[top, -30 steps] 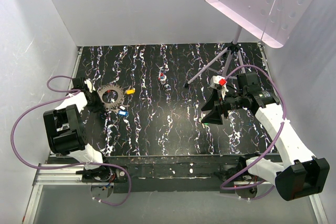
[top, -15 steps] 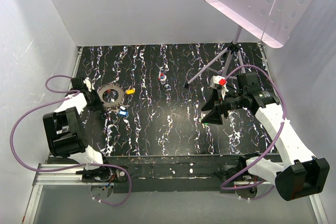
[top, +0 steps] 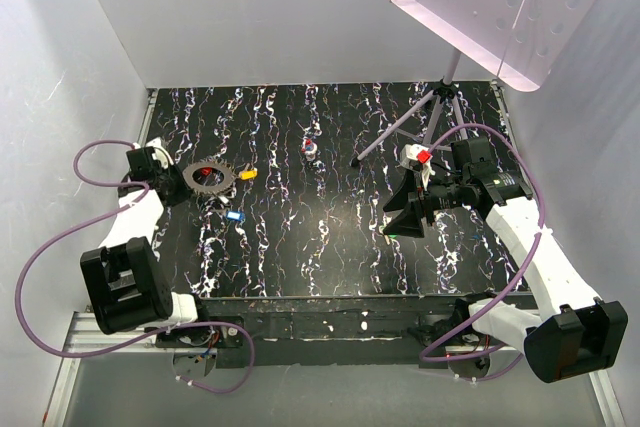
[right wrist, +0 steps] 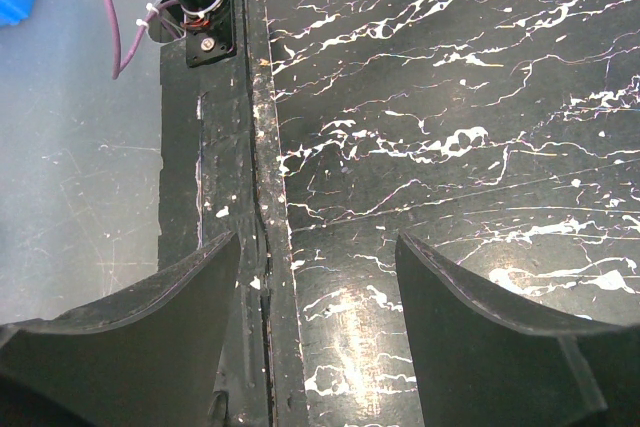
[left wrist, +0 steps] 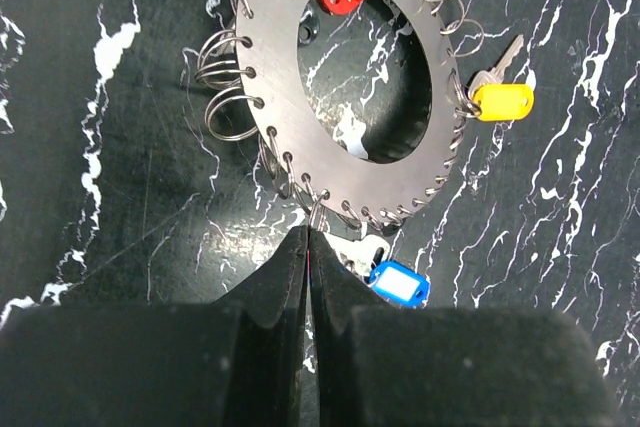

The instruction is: Put the keys on the keyring

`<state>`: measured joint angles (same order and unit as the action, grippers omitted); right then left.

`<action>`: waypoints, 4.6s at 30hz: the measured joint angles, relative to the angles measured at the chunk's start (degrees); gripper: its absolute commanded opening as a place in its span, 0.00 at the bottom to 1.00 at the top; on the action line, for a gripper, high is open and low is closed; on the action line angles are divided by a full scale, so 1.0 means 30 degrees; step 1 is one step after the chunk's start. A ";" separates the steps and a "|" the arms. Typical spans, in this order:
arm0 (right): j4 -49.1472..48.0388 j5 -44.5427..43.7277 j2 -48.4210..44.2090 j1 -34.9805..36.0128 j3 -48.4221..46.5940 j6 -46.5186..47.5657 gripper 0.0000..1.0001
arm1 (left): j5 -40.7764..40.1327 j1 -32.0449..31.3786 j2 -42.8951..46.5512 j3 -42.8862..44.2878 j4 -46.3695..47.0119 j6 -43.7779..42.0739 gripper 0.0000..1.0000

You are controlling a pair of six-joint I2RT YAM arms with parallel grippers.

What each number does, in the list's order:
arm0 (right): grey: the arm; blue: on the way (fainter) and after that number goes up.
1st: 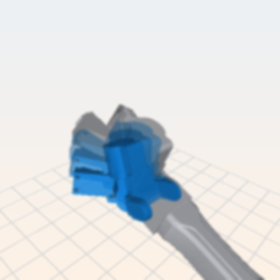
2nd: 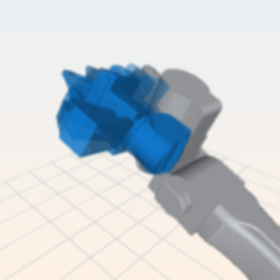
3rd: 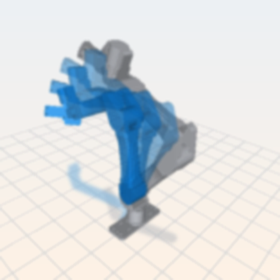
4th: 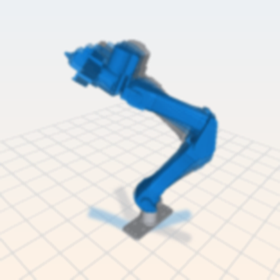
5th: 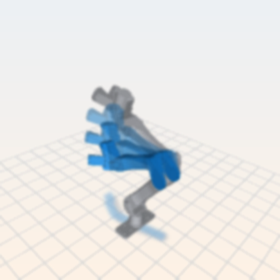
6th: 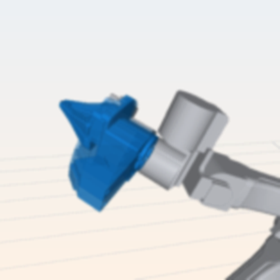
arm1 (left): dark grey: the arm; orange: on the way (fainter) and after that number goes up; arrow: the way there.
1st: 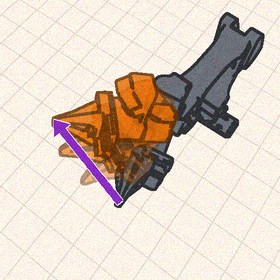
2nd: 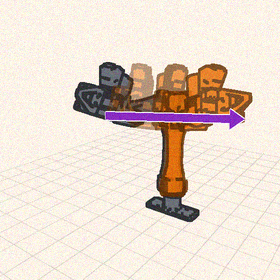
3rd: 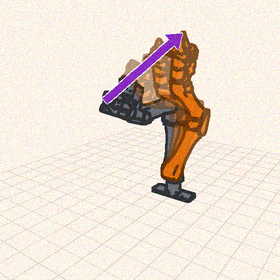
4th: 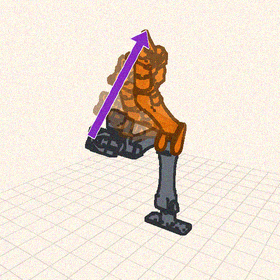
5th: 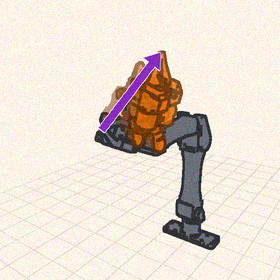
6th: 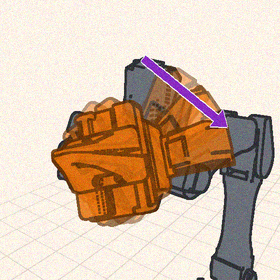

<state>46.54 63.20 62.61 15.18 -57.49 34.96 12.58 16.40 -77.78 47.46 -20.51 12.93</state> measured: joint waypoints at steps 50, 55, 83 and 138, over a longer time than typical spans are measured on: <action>0.0007 0.0000 0.0000 0.0109 0.0000 0.0124 0.72 | 0.2106 0.0000 -0.3337 -0.0911 -0.0656 0.2521 0.23; 0.0007 0.0000 0.0000 0.0117 0.0000 0.0153 0.72 | 0.2186 0.0000 -0.3563 -0.0896 -0.0576 0.2630 0.19; 0.0022 -0.0007 0.0000 0.0204 0.0000 0.0364 0.72 | 0.2725 0.0831 -0.3876 -0.0772 0.0153 0.3570 0.00; 0.0189 0.0138 0.0044 0.0219 0.0000 0.0976 0.72 | 0.4379 -0.6135 0.9449 0.2579 -0.5566 0.7781 0.00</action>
<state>47.11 63.61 62.74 15.84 -57.49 37.89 25.71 -2.00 -49.43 55.20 -37.21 36.27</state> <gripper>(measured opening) 0.720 0.014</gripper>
